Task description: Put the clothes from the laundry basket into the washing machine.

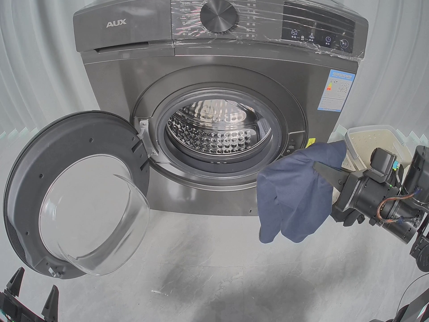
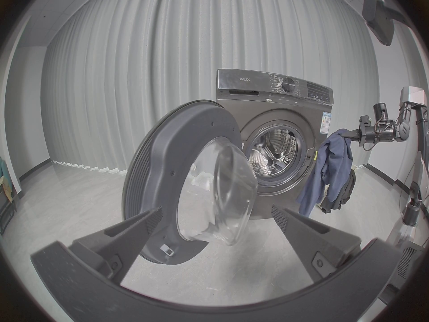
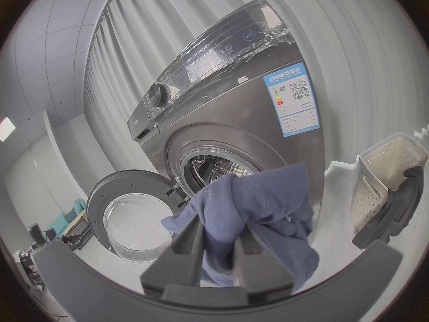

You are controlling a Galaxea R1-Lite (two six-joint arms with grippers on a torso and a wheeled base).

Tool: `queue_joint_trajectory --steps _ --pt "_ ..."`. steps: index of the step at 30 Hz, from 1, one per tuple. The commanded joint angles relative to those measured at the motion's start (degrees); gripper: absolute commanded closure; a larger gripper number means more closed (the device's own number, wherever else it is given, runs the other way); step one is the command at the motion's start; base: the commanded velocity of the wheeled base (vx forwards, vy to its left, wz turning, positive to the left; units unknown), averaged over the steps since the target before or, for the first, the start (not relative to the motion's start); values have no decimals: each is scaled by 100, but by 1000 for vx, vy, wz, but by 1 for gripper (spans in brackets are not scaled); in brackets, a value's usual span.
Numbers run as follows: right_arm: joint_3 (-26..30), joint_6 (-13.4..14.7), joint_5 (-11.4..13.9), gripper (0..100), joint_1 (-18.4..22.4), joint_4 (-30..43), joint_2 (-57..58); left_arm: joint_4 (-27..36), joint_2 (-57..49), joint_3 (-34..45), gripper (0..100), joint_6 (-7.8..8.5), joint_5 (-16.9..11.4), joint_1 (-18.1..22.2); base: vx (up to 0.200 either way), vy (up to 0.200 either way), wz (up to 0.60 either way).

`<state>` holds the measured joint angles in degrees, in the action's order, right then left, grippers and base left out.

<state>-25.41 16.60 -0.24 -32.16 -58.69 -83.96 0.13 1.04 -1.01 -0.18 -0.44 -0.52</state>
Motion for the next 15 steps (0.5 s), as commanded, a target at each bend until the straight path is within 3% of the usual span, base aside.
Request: queue_joint_trajectory --steps 1,5,7,9,11,13,14,15 --pt "-70 -61 -345 100 -484 -11 -86 -5 -104 101 0 45 -18 8 0 0 0" --pt "-202 -52 -538 100 -704 -38 -139 -75 -104 101 0 62 -79 26 0 0 0" --pt "-281 -52 -644 100 -792 -126 -174 -277 -104 -145 0 -96 -211 26 0 0 0" --pt "-386 -52 -740 100 -915 -231 -270 -418 -7 -778 0 -245 -694 17 0 0 0" --pt "-562 -52 -775 100 -1038 -354 -402 -330 336 -1217 0 -254 -1345 26 0 0 0" --pt "-580 -52 -775 100 -1038 -363 -411 -321 371 -1226 0 -254 -1389 26 0 0 0" --pt "-747 -52 -767 100 -1082 -539 -666 -321 1118 -1402 0 -263 -1960 26 0 0 0" --pt "-791 -61 -758 100 -1073 -618 -736 -365 1434 -1402 0 -228 -2039 26 0 0 0"
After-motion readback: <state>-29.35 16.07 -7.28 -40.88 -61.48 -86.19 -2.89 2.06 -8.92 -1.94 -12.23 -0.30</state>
